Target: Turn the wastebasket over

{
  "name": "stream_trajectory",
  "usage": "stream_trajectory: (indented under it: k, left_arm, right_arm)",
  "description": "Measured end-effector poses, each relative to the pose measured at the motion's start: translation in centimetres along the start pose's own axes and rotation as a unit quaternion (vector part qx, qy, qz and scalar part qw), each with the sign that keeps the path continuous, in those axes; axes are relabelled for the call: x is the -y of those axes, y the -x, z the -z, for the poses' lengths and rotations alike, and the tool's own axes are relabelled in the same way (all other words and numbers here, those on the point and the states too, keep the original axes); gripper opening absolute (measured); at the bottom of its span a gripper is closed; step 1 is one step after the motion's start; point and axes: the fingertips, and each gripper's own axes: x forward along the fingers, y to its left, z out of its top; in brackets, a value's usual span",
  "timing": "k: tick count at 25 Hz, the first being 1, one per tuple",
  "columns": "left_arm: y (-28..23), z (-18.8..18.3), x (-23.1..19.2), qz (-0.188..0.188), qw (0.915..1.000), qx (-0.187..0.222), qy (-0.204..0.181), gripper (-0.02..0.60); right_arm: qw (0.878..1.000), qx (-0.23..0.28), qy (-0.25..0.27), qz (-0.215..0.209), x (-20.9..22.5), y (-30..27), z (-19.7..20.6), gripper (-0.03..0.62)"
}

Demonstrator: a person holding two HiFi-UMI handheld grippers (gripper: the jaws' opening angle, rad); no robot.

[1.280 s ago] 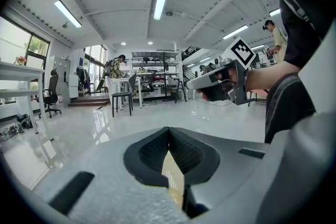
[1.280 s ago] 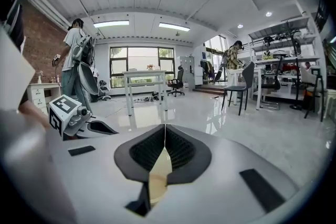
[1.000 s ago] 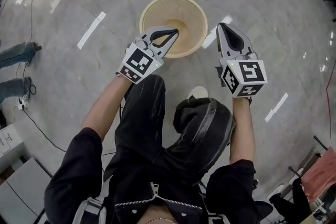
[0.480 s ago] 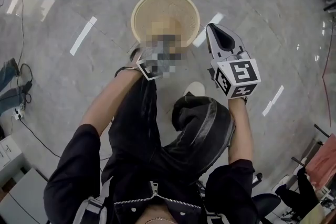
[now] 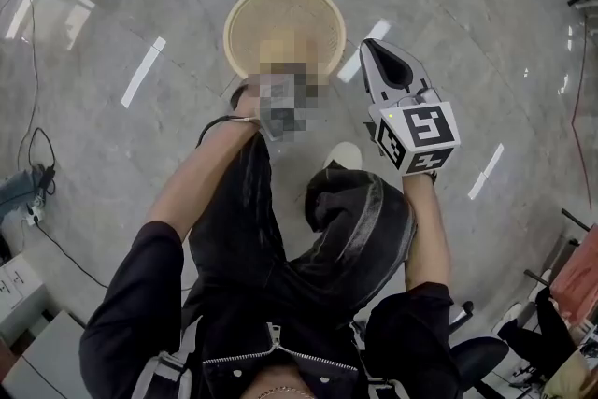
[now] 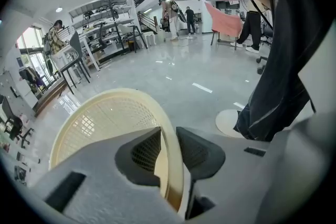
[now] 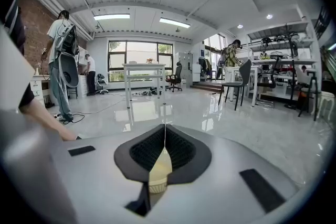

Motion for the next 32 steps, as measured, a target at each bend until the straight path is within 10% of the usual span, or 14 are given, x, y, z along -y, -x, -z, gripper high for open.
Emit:
stream_trajectory:
  k: [10,17,27,32]
  left_arm:
    - [3.3,-3.0,-1.9,-0.021,0.9939,0.092,0.056,0.077]
    - [8.2,-2.9,-6.5,-0.031,0.9518,0.224,0.208,0.062]
    - [10.1,5.9,-9.2,-0.070,0.8991,0.257,0.348,0.060]
    - [10.1,10.0,-9.5,-0.101,0.8880,0.238,0.380,0.071]
  right_arm:
    - [1.000,0.004,-0.004,-0.010,-0.2,0.9,-0.1,0.011]
    - [1.000,-0.019,0.013,0.004,1.5,0.9,1.3,0.011]
    - [0.993,-0.117,-0.023,-0.019,0.6,-2.1,12.9,0.012]
    - [0.985,-0.151,-0.054,-0.070,-1.5,-3.5,17.6,0.014]
